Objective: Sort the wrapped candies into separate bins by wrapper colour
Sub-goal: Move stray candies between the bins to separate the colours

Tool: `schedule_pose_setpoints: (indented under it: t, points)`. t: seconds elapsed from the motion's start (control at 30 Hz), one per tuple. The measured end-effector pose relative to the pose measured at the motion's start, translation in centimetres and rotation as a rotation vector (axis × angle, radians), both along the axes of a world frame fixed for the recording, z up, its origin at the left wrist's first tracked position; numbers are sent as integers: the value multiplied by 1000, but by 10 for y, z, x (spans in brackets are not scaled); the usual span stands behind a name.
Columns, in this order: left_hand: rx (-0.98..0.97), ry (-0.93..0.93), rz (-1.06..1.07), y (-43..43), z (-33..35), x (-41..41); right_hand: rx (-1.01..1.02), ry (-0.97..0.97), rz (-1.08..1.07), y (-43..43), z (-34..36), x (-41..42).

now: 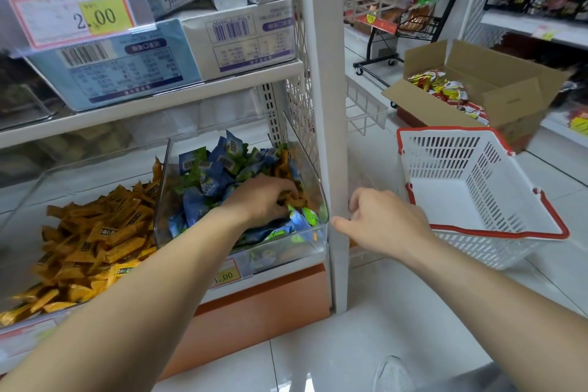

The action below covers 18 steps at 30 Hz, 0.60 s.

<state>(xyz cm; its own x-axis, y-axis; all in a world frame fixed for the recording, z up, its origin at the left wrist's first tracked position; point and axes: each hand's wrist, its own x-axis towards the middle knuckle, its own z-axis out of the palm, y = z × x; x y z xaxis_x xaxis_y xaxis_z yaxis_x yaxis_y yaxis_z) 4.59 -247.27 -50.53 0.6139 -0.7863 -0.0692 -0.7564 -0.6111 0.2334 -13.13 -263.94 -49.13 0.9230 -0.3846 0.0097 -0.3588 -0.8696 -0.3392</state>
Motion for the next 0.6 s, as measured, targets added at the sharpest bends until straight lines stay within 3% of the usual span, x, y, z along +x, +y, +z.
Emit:
schedule_pose_setpoints:
  t: [0.07,0.13,0.23,0.4,0.6]
  points:
    - [-144,96,95,8,10,4,-7,44,-3,4,7,-10]
    - [-321,161,222,17,24,7,118,33,43,10,16,-17]
    - [-496,170,342,30,43,7,414,-78,171,29,30,-14]
    - [-712,251,441,48,56,-4,509,-284,290,66,29,23]
    - [-1118,565,591,63,65,-23,712,-287,135,106,28,70]
